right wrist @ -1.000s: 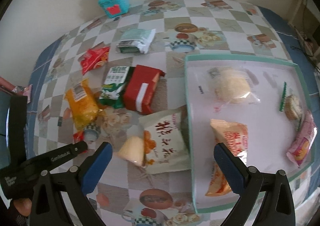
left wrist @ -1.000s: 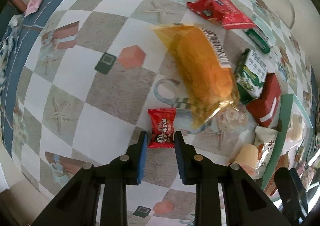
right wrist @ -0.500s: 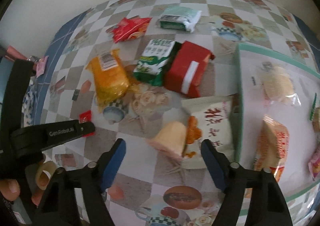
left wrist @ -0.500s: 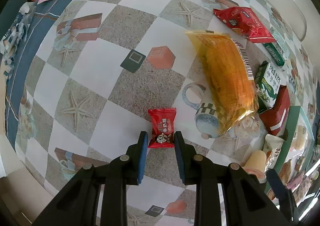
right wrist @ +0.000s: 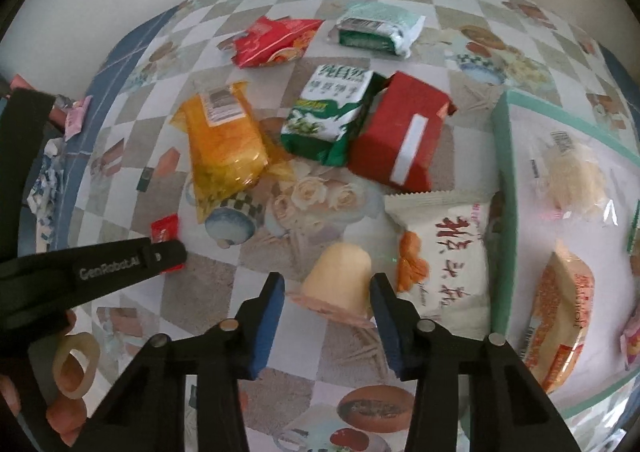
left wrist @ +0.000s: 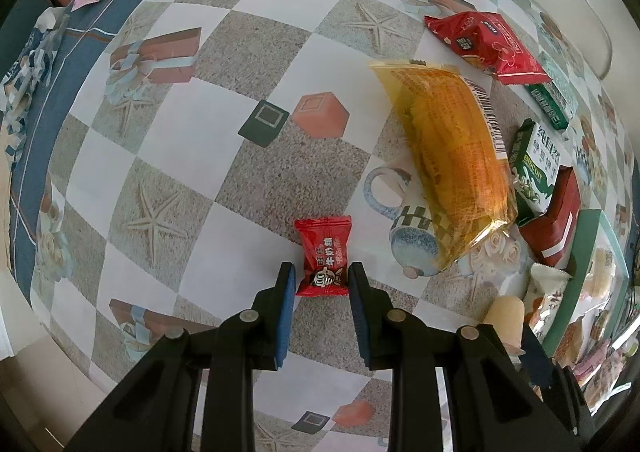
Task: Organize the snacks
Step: 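Close the right gripper on the cream cup cake while the left holds the candy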
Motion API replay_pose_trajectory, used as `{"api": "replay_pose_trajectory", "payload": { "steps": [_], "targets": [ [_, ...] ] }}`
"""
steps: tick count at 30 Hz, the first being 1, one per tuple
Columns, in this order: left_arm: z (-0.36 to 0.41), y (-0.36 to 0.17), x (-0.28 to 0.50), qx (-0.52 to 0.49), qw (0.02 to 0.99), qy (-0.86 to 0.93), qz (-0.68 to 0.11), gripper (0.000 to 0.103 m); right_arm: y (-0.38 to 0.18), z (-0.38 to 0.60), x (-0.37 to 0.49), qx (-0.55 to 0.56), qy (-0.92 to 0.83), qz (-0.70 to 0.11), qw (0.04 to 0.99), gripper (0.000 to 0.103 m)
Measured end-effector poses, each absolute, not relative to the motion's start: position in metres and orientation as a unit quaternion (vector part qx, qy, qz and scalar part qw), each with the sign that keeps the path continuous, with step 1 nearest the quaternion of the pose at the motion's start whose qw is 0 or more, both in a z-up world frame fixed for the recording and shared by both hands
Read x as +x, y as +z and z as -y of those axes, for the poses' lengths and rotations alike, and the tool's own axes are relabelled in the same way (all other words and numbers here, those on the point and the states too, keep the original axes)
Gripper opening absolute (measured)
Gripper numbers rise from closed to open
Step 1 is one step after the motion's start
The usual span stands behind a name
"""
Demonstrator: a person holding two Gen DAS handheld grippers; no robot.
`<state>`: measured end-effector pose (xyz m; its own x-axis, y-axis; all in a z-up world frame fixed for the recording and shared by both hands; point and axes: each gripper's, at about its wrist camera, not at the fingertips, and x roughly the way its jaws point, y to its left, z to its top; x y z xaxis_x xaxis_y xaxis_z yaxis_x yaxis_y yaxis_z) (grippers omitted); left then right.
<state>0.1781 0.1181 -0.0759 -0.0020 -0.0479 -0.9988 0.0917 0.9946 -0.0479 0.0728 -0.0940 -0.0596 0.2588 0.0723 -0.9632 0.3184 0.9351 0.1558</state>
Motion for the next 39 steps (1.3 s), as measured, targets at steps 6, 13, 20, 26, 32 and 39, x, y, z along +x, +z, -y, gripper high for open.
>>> {"api": "replay_pose_trajectory", "payload": {
  "steps": [6, 13, 20, 26, 32, 39],
  "targets": [
    [-0.116, -0.073, 0.177, 0.015, 0.706, -0.049, -0.706, 0.028, -0.063, 0.089, 0.078, 0.151, -0.085, -0.603, 0.779, 0.047],
    [-0.108, -0.076, 0.176, 0.027, 0.709, -0.046, -0.703, 0.028, -0.066, 0.087, 0.081, 0.139, -0.087, -0.601, 0.782, 0.047],
    [-0.100, -0.070, 0.173, 0.032, 0.714, -0.043, -0.698, 0.028, -0.067, 0.089, 0.080, 0.140, -0.085, -0.599, 0.784, 0.048],
    [-0.097, -0.054, 0.173, 0.026, 0.729, -0.037, -0.683, 0.026, -0.059, 0.094, 0.077, 0.143, -0.089, -0.592, 0.788, 0.047],
    [-0.090, -0.028, 0.169, 0.018, 0.749, -0.040, -0.662, 0.006, -0.037, 0.101, 0.072, 0.149, -0.087, -0.571, 0.803, 0.047],
    [-0.085, -0.022, 0.164, 0.001, 0.747, -0.049, -0.663, 0.006, -0.025, 0.105, 0.066, 0.153, -0.087, -0.561, 0.809, 0.047]
  ]
}}
